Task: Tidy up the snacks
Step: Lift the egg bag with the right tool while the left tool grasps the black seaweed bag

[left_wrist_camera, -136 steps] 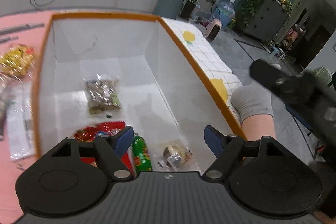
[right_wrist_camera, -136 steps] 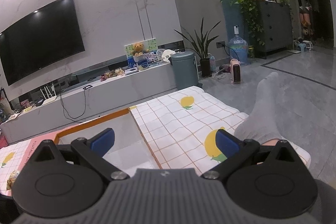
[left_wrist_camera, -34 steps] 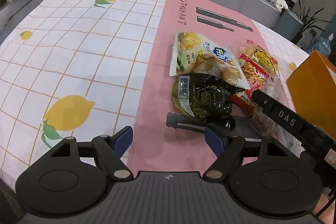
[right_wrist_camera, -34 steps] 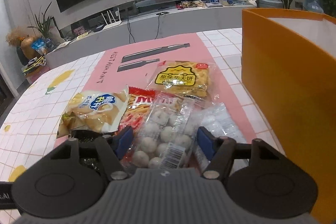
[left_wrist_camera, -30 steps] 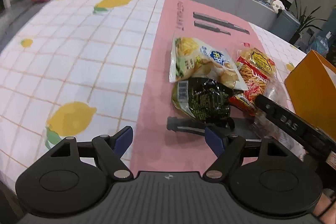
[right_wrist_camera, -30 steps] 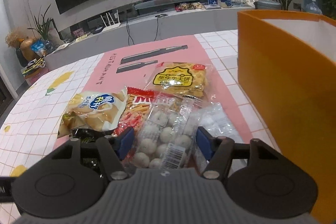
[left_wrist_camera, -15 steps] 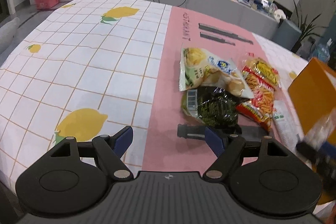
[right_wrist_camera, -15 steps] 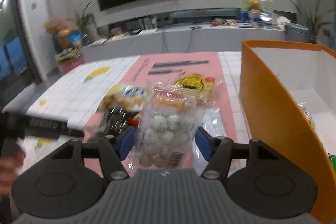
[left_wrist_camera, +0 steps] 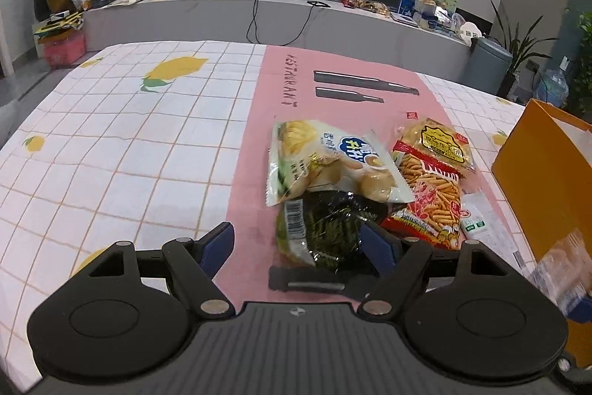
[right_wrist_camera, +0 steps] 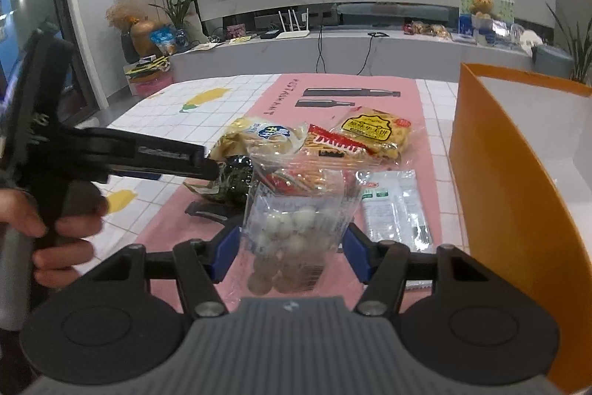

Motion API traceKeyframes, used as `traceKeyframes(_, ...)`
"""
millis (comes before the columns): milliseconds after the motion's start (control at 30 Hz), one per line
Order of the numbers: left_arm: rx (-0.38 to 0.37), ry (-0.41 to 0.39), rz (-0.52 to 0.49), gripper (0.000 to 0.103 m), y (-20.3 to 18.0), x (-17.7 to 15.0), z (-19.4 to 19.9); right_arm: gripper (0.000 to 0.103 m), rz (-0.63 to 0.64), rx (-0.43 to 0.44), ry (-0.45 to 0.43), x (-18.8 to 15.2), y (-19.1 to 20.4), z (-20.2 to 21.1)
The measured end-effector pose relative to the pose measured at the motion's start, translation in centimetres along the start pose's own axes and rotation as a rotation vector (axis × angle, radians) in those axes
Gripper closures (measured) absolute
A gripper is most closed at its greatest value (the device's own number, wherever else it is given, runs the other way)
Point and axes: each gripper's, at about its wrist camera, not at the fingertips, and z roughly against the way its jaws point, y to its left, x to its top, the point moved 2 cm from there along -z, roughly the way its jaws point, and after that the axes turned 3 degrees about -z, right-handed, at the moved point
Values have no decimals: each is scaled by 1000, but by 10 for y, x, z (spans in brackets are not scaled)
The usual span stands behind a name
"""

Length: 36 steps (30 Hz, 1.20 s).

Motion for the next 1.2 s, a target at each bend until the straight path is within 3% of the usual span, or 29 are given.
traceKeyframes(200, 1, 11, -16, 12, -6, 5, -16, 43, -17, 2, 16, -1, -2, 1)
traceKeyframes(400, -94, 106, 63, 11, -5, 8, -38, 43, -24, 7, 19, -1, -2, 1)
traceKeyframes(567, -78, 99, 24, 2, -12, 5, -49, 43, -18, 7, 16, -2, -1, 1)
traceKeyframes(767, -34, 82, -58, 0, -26, 0, -51, 43, -24, 10, 12, -3, -1, 1)
traceKeyframes(1200, -31, 140, -102, 7, -25, -11, -36, 44, -52, 24, 24, 1, -1, 7)
